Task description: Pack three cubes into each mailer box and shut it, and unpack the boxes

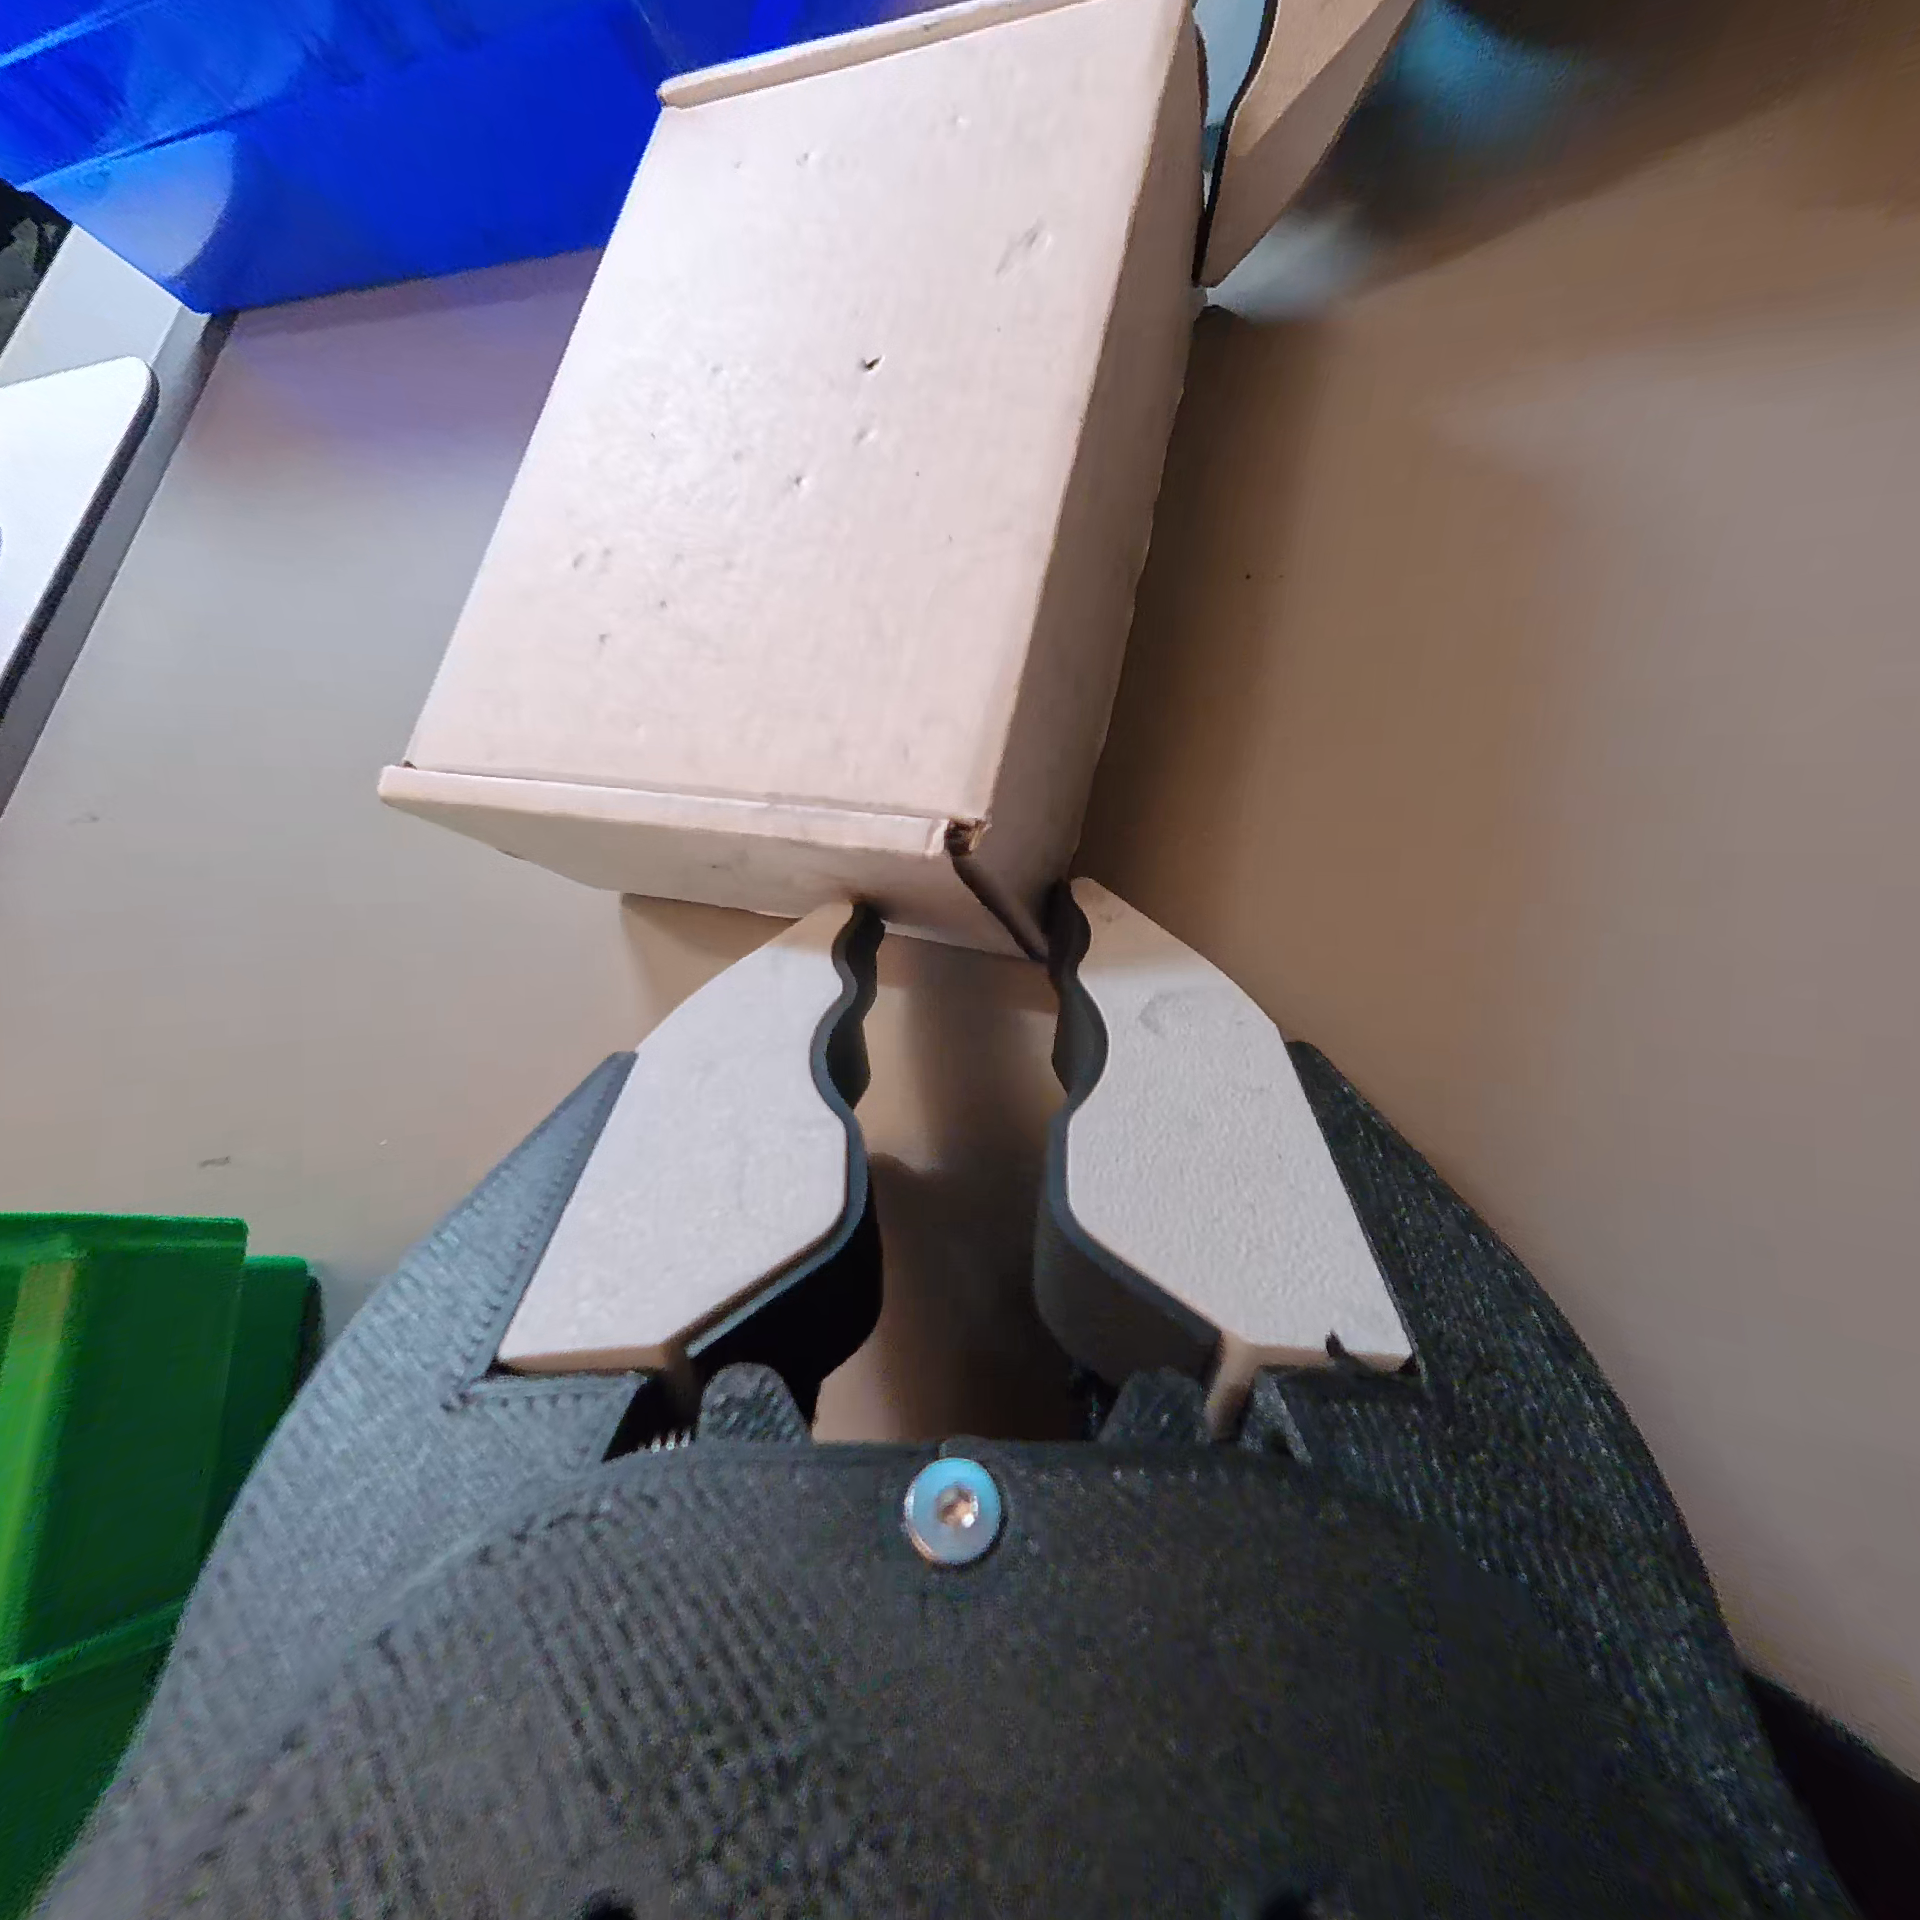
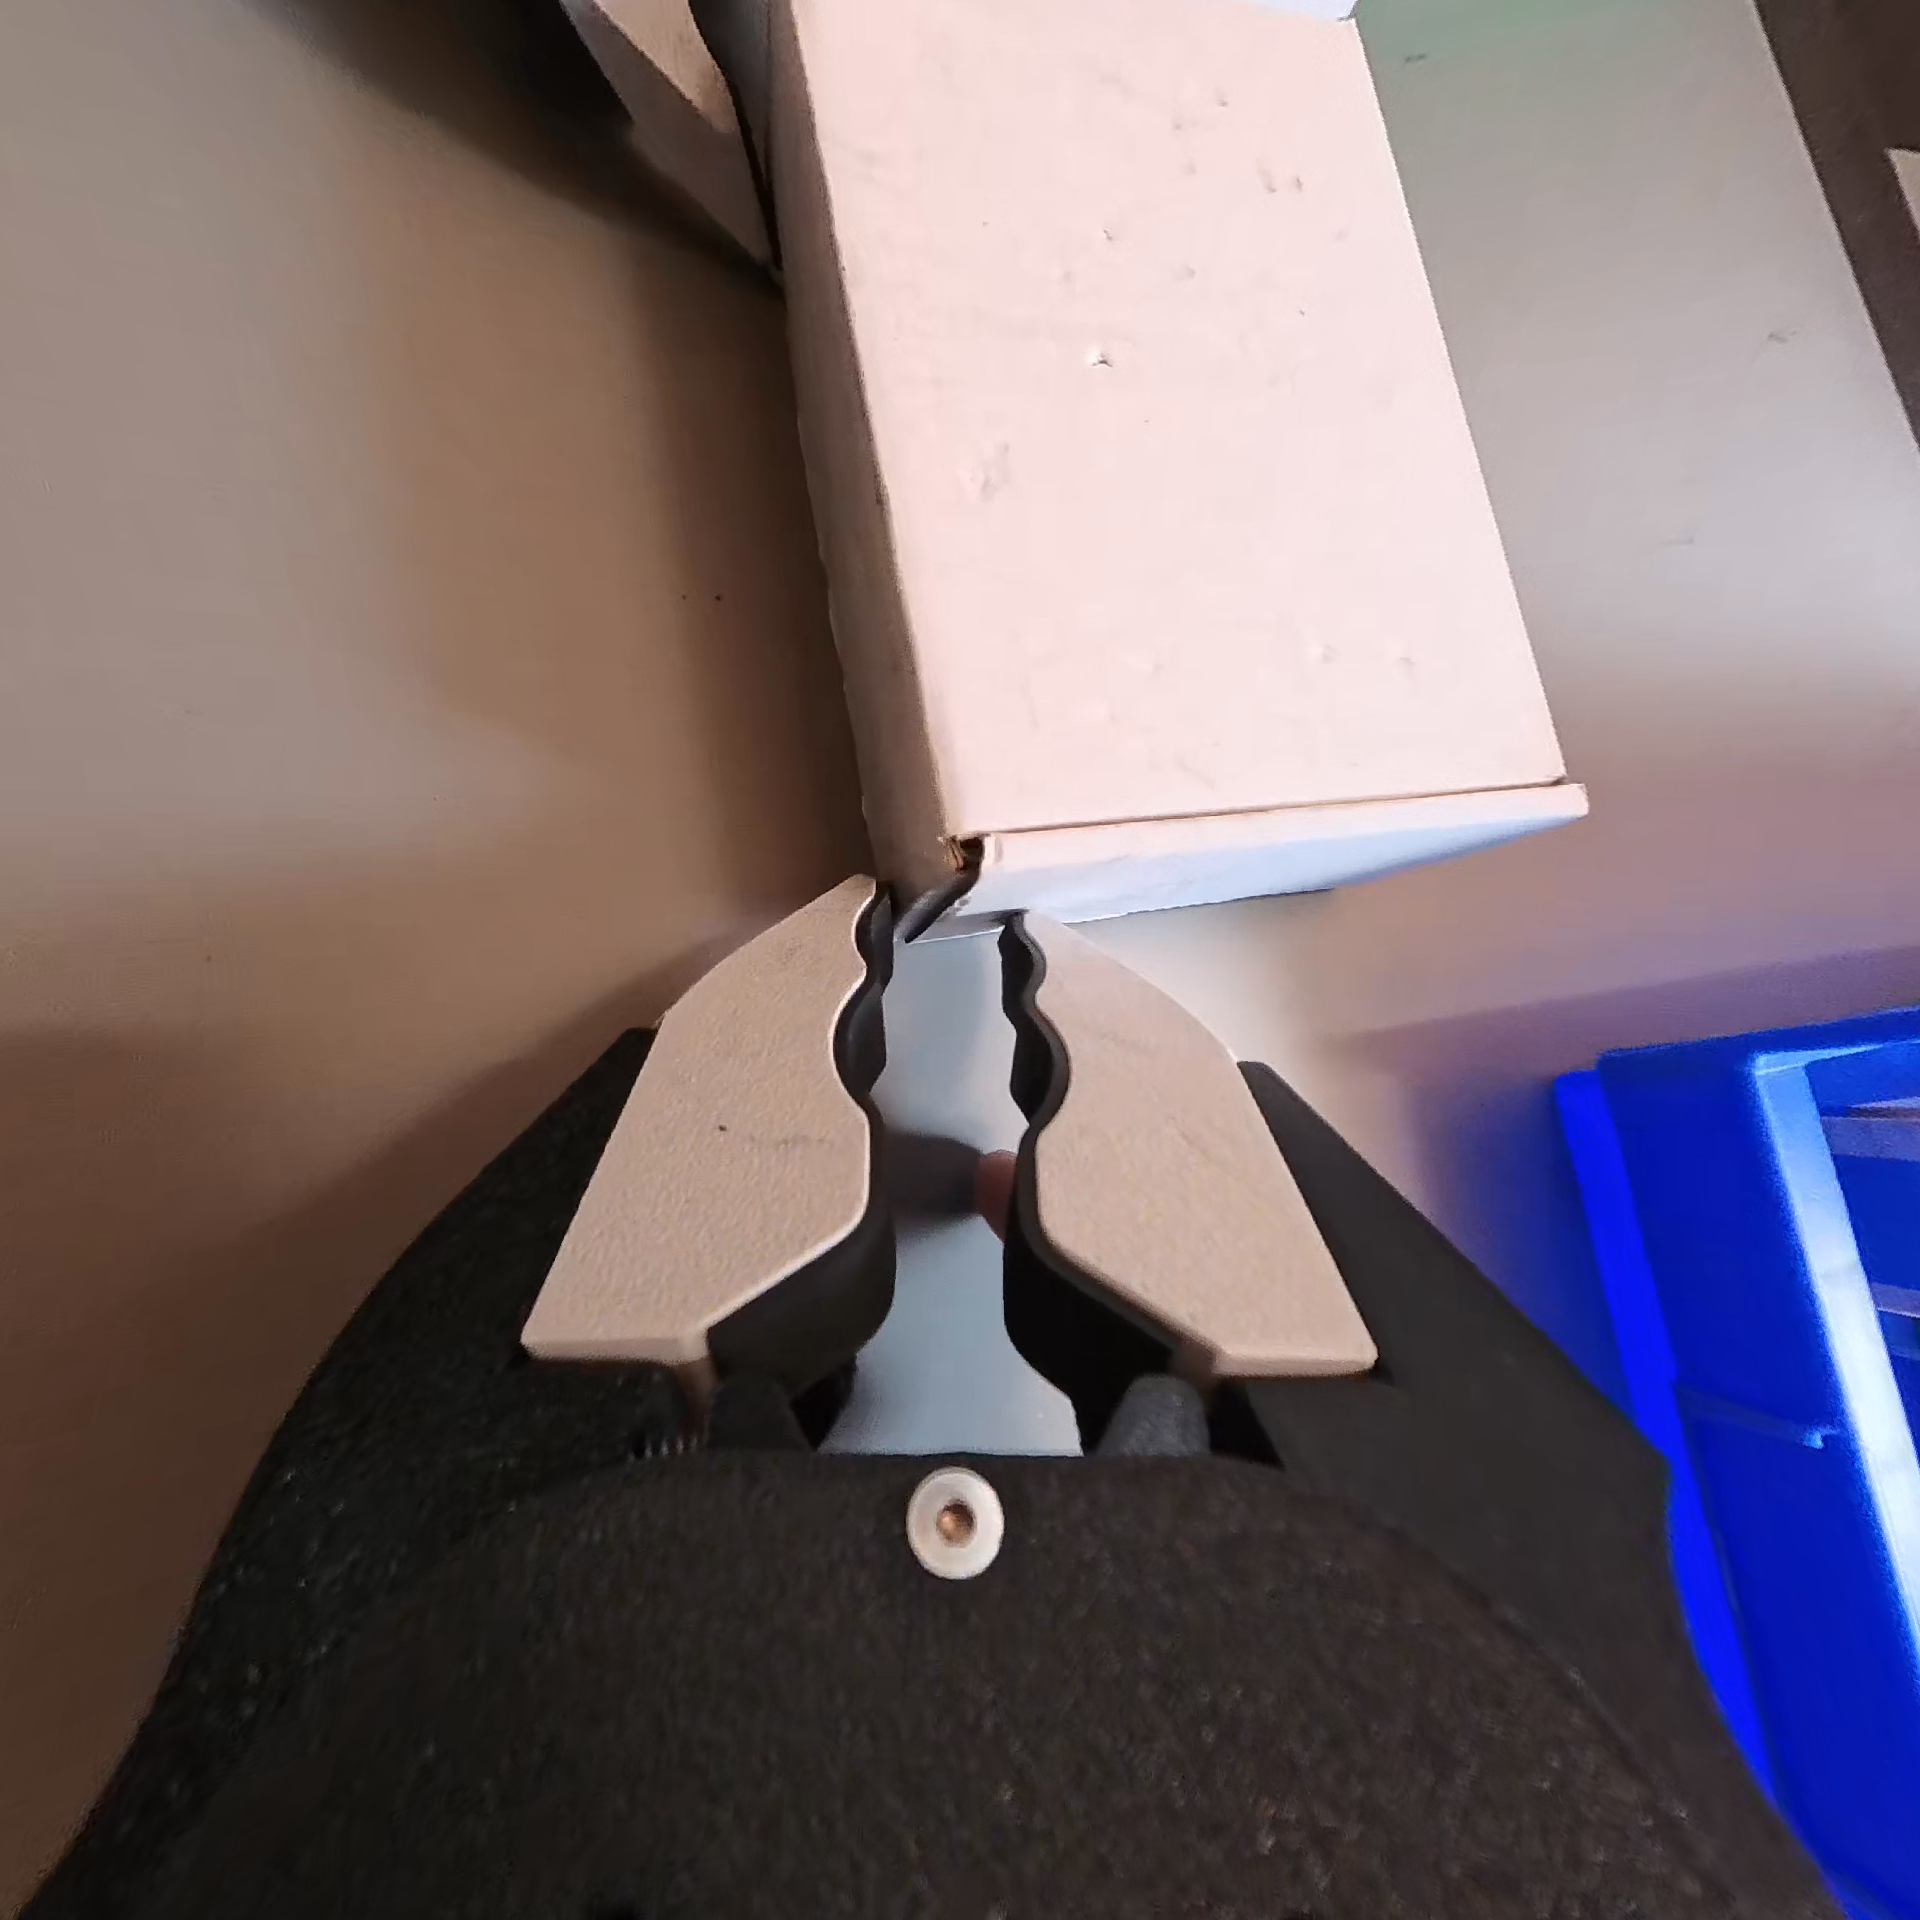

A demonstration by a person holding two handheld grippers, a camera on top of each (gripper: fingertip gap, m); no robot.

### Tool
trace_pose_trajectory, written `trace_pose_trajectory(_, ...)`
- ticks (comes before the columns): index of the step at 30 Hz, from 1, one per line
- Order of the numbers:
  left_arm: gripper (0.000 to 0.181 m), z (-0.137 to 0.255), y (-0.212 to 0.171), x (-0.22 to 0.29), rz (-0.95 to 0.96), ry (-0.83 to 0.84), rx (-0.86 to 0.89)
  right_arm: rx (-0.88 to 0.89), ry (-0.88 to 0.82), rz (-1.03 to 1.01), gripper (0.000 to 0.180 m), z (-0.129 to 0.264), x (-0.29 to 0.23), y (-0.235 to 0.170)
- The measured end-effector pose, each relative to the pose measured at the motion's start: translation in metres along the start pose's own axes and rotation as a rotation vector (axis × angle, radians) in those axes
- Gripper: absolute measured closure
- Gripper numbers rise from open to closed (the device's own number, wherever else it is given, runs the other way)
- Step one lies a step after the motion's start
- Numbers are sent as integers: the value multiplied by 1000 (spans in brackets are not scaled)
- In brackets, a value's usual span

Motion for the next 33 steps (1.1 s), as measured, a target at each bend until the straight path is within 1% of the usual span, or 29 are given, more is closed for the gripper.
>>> trace_pose_trajectory(1, 148, 0, 0, 0, 12, -6, 2, -9, 6, -14, 159, 0, 0, 0)
trace_pose_trajectory(3, 147, 1, 0, -2, 50, -14, 10, -44, 30, -46, 158, 2, -1, 2)
trace_pose_trajectory(4, 147, 1, 0, -2, 59, -22, 17, -60, 47, -31, 157, 6, 0, 4)
trace_pose_trajectory(6, 147, 5, 4, -1, 62, 5, 36, -67, 9, -20, 140, 19, 10, 12)
trace_pose_trajectory(7, 142, 8, 6, 0, 63, 16, 51, -73, 16, -40, 129, 28, 17, 19)
trace_pose_trajectory(10, 129, 15, 10, 0, 94, 17, 86, -55, -48, -85, 103, 44, 40, 50)
trace_pose_trajectory(12, 118, 21, 14, 0, 126, 22, 136, -89, -24, -59, 83, 41, 45, 71)
trace_pose_trajectory(14, 109, 28, 17, 0, 174, 36, 197, -148, 29, -22, 71, 27, 45, 87)
trace_pose_trajectory(16, 99, 35, 19, 2, 207, 71, 265, -226, 65, 33, 66, 8, 45, 97)
trace_pose_trajectory(18, 95, 42, 19, 4, 239, 108, 307, -296, 109, 82, 64, -13, 45, 103)
trace_pose_trajectory(21, 94, 47, 17, 7, 289, 134, 349, -384, 180, 134, 62, -40, 43, 111)
trace_pose_trajectory(25, 95, 50, 13, 8, 296, 149, 358, -491, 242, 192, 56, -66, 42, 113)
trace_pose_trajectory(27, 96, 52, 12, 8, 299, 153, 367, -521, 290, 188, 57, -74, 40, 113)
trace_pose_trajectory(28, 96, 52, 12, 8, 301, 154, 370, -526, 287, 203, 56, -77, 40, 113)
trace_pose_trajectory(33, 97, 55, 11, 10, 295, 153, 378, -505, 304, 328, 56, -69, 34, 112)
Point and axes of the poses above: each gripper's, where its closed fingertips meet, z back along the fingers, y out of its top, x = y × z across the jaws, the point moved 10 cm from there along z, back along the fingers, and after that the axes turned 10 degrees about -y, right-handed, at the moved point
